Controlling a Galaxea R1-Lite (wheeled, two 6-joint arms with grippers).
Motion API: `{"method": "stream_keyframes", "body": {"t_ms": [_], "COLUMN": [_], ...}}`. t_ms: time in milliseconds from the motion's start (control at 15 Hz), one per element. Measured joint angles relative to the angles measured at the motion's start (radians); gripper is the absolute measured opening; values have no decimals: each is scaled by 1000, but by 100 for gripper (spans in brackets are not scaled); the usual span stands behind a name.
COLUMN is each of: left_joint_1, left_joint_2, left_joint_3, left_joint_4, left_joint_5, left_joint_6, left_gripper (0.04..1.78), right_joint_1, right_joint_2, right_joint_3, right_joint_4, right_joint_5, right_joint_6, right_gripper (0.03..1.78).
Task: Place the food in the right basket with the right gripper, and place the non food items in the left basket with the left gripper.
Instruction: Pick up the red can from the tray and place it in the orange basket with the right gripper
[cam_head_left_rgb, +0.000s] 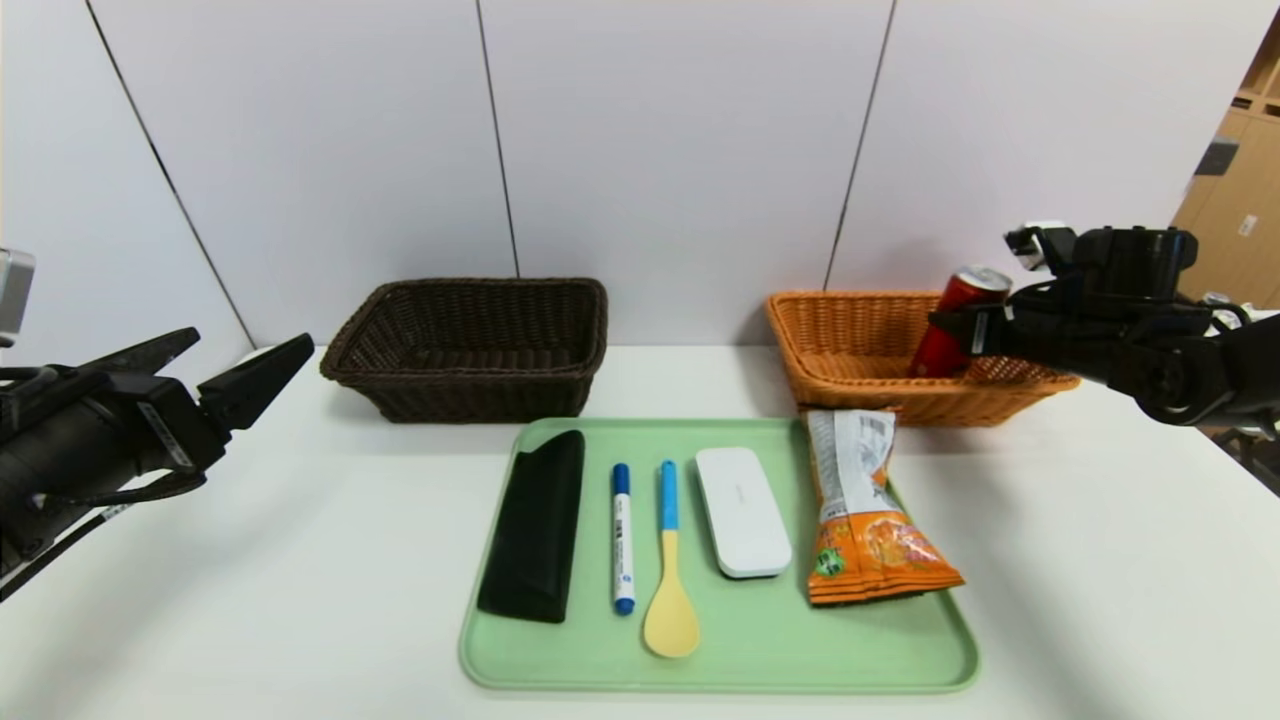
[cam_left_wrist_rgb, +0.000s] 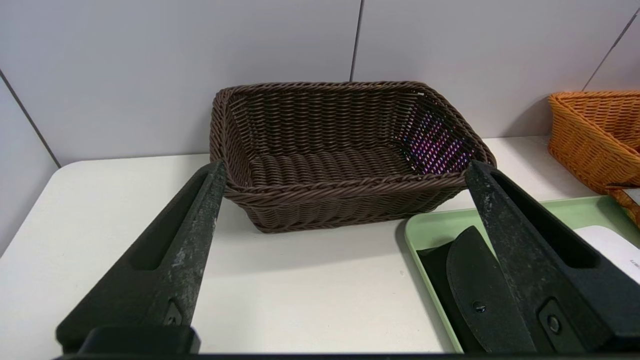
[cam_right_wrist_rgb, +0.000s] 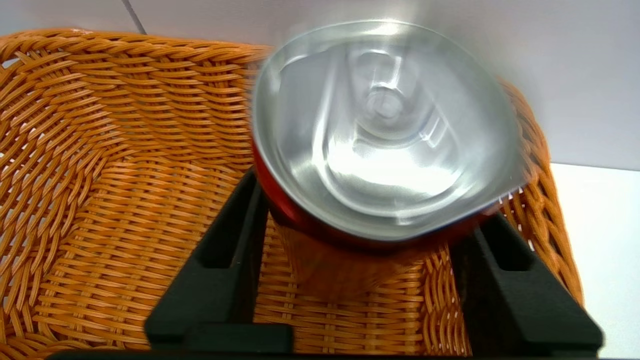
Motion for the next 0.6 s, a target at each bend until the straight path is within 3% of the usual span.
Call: {"method": "stream_keyframes", "body": {"t_ms": [400,600], "left_joint_1": [0,0], "left_joint_2": [-7,-14], "left_joint_3": [0,0], "left_joint_4": [-1,0], "left_joint_5": [0,0], "left_joint_6": [0,0], "left_gripper": [169,169], "right_joint_1": [-1,-1], "right_joint_2": [3,-48], "right_joint_3": [4,34], "right_joint_4": [-24,21], "right_joint_5": [-24,-35], "right_joint_6": [0,-10], "right_gripper": [143,152]}}
